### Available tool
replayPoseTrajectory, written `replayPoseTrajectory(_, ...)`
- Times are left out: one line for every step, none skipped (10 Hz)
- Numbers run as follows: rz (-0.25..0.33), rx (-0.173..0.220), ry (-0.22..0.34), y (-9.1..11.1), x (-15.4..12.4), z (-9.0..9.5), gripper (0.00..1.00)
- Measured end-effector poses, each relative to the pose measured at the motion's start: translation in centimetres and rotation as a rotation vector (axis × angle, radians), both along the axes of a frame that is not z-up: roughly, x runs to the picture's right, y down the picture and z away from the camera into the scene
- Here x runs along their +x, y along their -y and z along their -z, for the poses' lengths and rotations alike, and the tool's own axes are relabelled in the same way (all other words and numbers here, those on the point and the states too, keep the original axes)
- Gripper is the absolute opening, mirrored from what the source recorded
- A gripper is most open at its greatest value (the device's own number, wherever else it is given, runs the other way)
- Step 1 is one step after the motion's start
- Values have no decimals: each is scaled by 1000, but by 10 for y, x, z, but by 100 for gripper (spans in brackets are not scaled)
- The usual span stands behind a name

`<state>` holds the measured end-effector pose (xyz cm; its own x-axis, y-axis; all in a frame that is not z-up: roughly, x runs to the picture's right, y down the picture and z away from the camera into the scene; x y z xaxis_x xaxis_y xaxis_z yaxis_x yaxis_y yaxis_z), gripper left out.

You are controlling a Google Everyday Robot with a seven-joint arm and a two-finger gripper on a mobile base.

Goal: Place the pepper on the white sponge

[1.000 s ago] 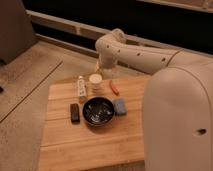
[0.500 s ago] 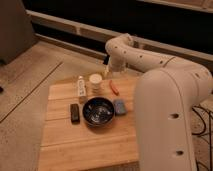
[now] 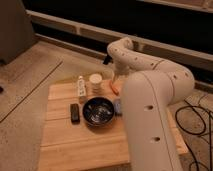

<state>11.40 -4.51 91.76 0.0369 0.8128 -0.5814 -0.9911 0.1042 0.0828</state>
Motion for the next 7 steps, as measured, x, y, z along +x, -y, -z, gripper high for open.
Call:
replayPoseTrajectory(-2,-1,-3,0,1,0,65)
replayPoseTrajectory(-3,-1,-3,0,2,0,65)
replayPoseTrajectory(-3,-1,-4,0,2,0,65)
replayPoseTrajectory(1,-1,-3,0,1,0,65)
replayPoseTrajectory(3,8,0,1,0,0,65)
replayPoseTrajectory(11,35,23,6,-4,-4,65)
replayPoseTrajectory(29,93,86,15,-16,-12,65)
